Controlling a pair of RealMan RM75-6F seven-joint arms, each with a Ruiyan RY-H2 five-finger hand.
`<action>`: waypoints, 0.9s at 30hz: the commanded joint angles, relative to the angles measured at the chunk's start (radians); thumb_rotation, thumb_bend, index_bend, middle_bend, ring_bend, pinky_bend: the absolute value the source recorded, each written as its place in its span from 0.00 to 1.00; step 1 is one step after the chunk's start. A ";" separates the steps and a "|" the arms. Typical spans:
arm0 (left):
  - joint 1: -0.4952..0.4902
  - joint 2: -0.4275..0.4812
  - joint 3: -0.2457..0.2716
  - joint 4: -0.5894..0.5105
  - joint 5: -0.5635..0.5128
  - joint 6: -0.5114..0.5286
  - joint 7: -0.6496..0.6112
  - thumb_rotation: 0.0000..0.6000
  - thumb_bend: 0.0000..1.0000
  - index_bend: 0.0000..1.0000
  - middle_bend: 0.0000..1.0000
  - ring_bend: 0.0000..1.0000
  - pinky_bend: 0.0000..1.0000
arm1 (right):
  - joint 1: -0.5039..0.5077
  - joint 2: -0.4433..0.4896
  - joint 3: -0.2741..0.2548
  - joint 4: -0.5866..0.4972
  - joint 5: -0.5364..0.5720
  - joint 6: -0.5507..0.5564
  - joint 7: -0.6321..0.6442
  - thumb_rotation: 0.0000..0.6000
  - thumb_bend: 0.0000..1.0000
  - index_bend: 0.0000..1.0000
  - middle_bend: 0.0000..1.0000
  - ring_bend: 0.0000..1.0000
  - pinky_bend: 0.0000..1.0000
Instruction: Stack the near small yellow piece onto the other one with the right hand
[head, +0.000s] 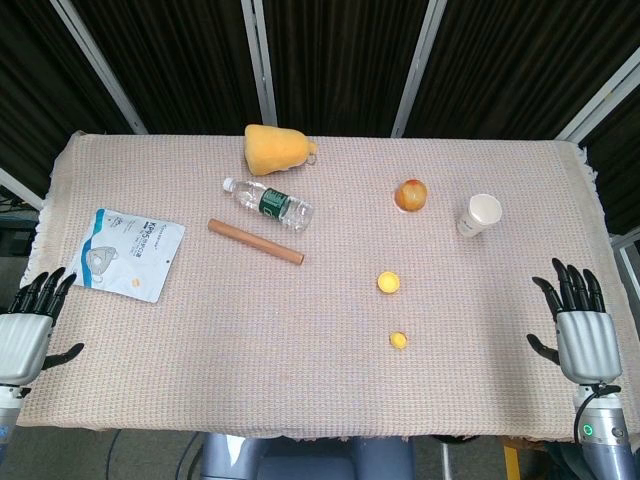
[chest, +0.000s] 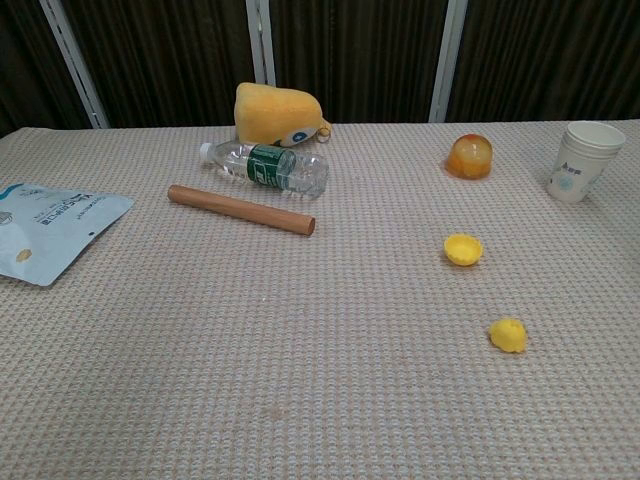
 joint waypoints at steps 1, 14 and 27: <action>0.000 0.000 0.000 0.000 0.000 0.000 0.000 1.00 0.00 0.00 0.00 0.00 0.15 | 0.000 0.001 0.000 -0.001 0.000 -0.001 0.000 1.00 0.00 0.19 0.00 0.00 0.00; 0.000 0.001 0.000 -0.001 0.002 0.001 0.002 1.00 0.00 0.00 0.00 0.00 0.15 | -0.001 0.001 -0.002 -0.001 -0.005 0.000 -0.005 1.00 0.00 0.18 0.00 0.00 0.00; -0.004 0.003 0.002 -0.005 0.007 -0.002 0.008 1.00 0.00 0.00 0.00 0.00 0.15 | -0.009 0.012 -0.007 -0.026 0.002 -0.004 0.009 1.00 0.00 0.09 0.00 0.00 0.00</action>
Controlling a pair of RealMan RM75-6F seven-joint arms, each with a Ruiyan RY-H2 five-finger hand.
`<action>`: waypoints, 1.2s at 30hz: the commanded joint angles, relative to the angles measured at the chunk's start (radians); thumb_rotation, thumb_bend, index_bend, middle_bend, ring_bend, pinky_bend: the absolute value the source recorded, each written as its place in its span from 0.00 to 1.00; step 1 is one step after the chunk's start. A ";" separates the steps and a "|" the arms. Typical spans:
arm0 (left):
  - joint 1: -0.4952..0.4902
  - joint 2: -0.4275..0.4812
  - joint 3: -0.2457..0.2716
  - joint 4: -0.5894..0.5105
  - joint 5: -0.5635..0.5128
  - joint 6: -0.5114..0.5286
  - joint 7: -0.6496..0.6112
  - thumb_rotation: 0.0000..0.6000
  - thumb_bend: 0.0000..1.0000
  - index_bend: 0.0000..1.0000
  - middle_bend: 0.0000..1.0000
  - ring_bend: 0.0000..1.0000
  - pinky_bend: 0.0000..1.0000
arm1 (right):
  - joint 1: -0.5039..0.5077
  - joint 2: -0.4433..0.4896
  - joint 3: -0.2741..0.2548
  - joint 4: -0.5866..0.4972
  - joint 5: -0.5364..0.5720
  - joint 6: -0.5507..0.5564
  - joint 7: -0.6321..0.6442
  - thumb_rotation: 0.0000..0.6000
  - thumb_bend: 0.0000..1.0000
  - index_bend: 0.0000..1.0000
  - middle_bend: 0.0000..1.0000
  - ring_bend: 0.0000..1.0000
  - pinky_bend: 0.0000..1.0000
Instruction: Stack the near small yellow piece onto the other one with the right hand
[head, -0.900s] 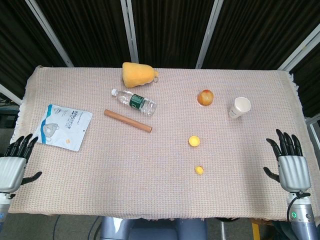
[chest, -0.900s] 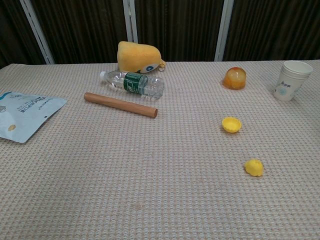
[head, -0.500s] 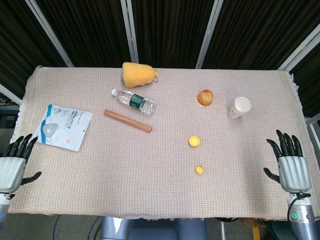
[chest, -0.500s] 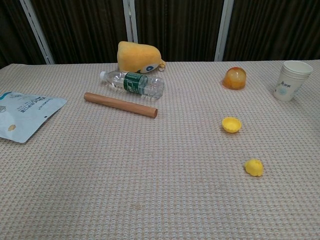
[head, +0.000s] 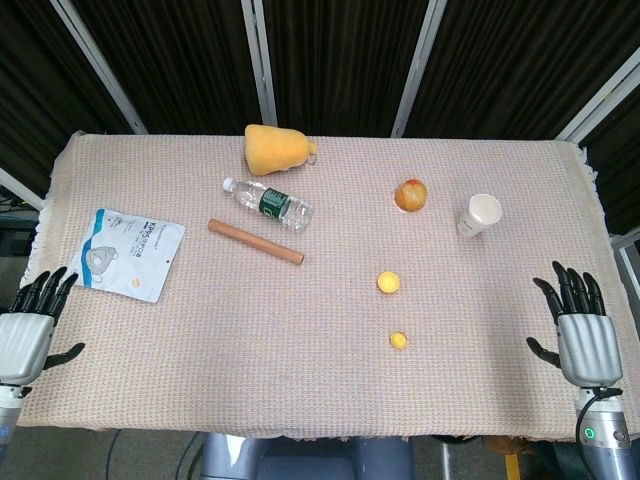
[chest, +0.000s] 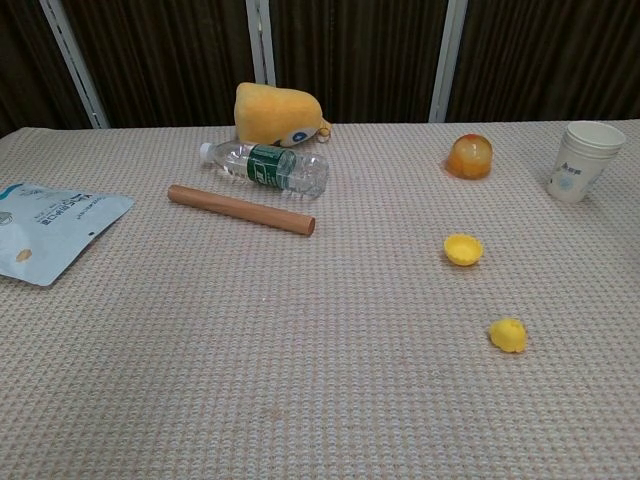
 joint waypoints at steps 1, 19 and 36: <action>-0.001 0.001 0.000 0.001 -0.003 -0.005 -0.007 1.00 0.00 0.00 0.00 0.00 0.15 | 0.000 0.005 -0.007 -0.010 0.000 -0.010 -0.013 1.00 0.00 0.05 0.00 0.00 0.00; 0.000 0.001 -0.002 -0.002 -0.003 0.002 -0.002 1.00 0.00 0.00 0.00 0.00 0.15 | 0.021 0.044 -0.080 -0.190 -0.012 -0.130 -0.176 1.00 0.00 0.04 0.00 0.00 0.00; 0.003 -0.007 -0.008 0.016 -0.002 0.017 -0.033 1.00 0.00 0.00 0.00 0.00 0.15 | 0.141 -0.352 0.005 -0.150 0.240 -0.213 -0.516 1.00 0.07 0.14 0.00 0.00 0.00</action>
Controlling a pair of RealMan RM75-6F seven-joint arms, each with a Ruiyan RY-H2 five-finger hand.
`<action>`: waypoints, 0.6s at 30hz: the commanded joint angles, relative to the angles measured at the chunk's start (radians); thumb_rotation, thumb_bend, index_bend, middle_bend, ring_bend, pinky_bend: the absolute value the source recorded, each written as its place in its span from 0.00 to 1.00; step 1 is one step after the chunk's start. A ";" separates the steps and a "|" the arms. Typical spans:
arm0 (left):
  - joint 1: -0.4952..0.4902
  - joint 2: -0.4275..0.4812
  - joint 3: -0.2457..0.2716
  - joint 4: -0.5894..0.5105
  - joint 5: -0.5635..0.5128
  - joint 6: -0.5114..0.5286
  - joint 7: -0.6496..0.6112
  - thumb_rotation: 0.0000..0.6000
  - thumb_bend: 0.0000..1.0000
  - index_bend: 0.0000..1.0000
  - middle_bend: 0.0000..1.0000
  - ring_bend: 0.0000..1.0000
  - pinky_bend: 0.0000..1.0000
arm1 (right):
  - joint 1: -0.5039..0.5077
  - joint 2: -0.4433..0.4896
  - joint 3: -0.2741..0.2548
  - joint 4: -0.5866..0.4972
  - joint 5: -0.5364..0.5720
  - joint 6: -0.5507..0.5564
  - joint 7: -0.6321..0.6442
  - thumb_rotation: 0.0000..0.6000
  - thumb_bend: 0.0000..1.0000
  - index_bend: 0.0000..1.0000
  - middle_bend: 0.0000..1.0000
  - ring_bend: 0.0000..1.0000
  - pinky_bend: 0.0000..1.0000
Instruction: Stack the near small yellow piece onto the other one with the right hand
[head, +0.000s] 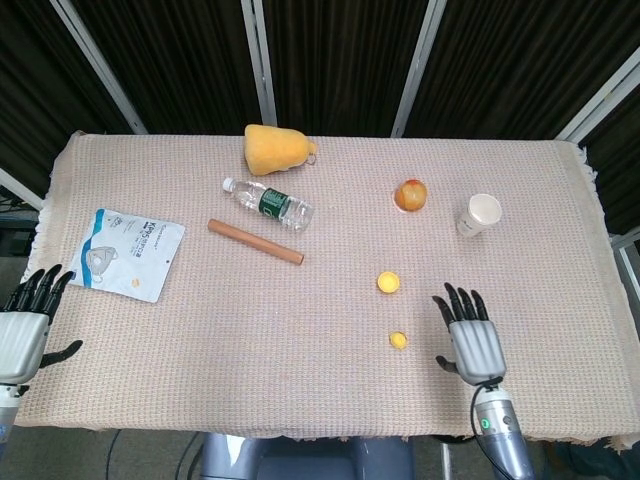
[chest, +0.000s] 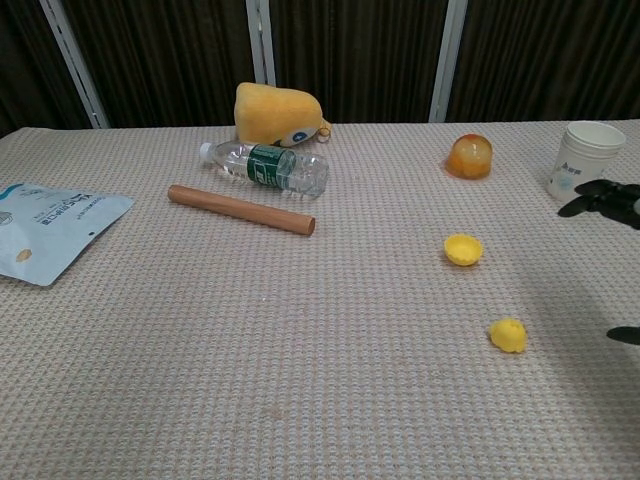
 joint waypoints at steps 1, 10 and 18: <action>-0.001 0.000 0.000 0.001 0.001 -0.001 -0.004 1.00 0.00 0.00 0.00 0.00 0.15 | 0.029 -0.059 0.005 0.030 0.034 -0.011 -0.055 1.00 0.07 0.14 0.00 0.00 0.00; -0.002 0.002 0.000 -0.003 -0.003 -0.005 -0.003 1.00 0.00 0.00 0.00 0.00 0.15 | 0.042 -0.160 -0.009 0.074 0.099 -0.016 -0.091 1.00 0.08 0.17 0.00 0.00 0.00; -0.003 0.003 0.000 -0.008 -0.007 -0.011 -0.004 1.00 0.00 0.00 0.00 0.00 0.15 | 0.060 -0.219 -0.002 0.118 0.129 -0.019 -0.102 1.00 0.11 0.23 0.00 0.00 0.00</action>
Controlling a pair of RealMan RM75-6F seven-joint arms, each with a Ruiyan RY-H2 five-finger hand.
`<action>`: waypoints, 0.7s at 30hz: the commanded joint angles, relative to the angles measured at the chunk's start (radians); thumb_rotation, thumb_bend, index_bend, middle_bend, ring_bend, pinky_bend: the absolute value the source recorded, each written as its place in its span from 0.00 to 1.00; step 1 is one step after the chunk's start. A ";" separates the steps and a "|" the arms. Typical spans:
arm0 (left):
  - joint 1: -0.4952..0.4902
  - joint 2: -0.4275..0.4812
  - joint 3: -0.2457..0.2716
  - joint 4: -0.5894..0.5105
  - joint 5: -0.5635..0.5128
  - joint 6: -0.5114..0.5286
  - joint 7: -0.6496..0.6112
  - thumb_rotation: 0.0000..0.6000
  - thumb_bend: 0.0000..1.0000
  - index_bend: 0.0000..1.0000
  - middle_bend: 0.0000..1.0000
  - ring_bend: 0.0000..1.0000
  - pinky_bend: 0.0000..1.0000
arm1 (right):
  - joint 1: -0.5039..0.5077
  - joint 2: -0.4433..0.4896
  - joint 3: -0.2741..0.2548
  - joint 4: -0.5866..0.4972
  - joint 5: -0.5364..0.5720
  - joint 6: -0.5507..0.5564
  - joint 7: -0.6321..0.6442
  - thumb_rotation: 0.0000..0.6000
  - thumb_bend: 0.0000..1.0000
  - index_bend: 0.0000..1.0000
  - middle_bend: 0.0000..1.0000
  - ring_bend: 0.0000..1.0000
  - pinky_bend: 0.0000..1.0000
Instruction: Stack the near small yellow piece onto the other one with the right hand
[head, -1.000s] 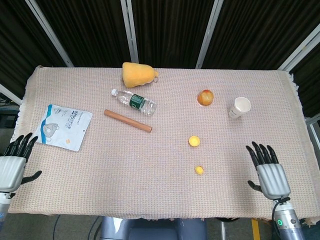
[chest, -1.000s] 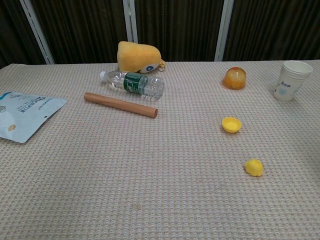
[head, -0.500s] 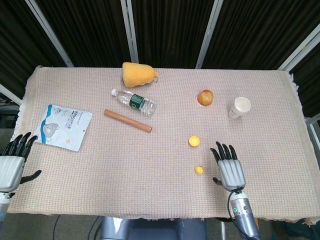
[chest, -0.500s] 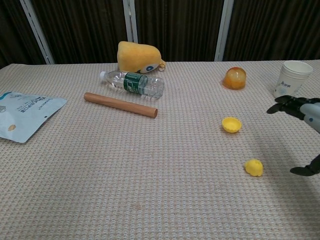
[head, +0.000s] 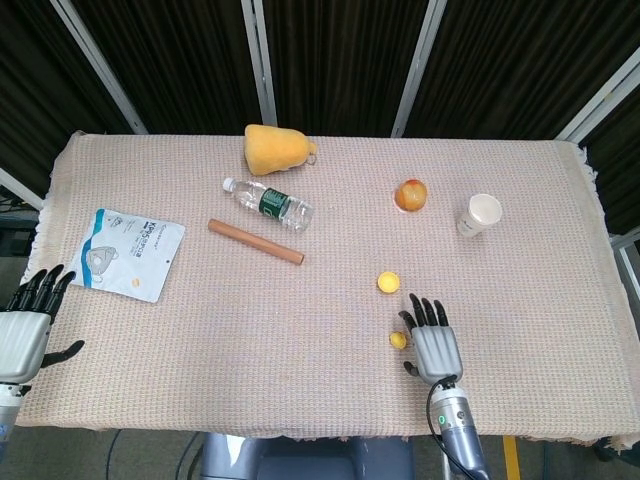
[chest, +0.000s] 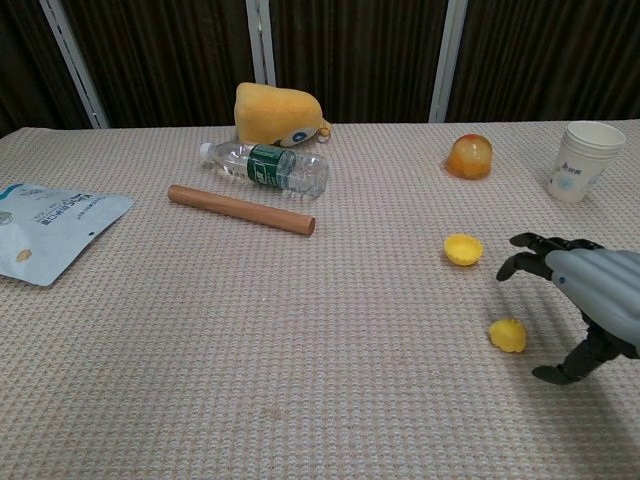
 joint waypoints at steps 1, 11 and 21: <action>0.000 0.001 0.001 0.000 0.002 0.002 0.003 1.00 0.00 0.00 0.00 0.00 0.15 | 0.013 -0.019 0.005 0.017 0.012 -0.008 -0.009 1.00 0.11 0.24 0.00 0.00 0.00; 0.001 0.001 0.002 0.001 0.003 0.001 -0.004 1.00 0.00 0.00 0.00 0.00 0.15 | 0.044 -0.043 0.003 0.053 0.016 -0.024 -0.031 1.00 0.15 0.37 0.00 0.00 0.00; 0.001 0.004 0.005 -0.001 0.008 0.002 -0.003 1.00 0.00 0.00 0.00 0.00 0.15 | 0.069 -0.047 0.008 0.092 0.046 -0.054 -0.023 1.00 0.17 0.38 0.00 0.00 0.00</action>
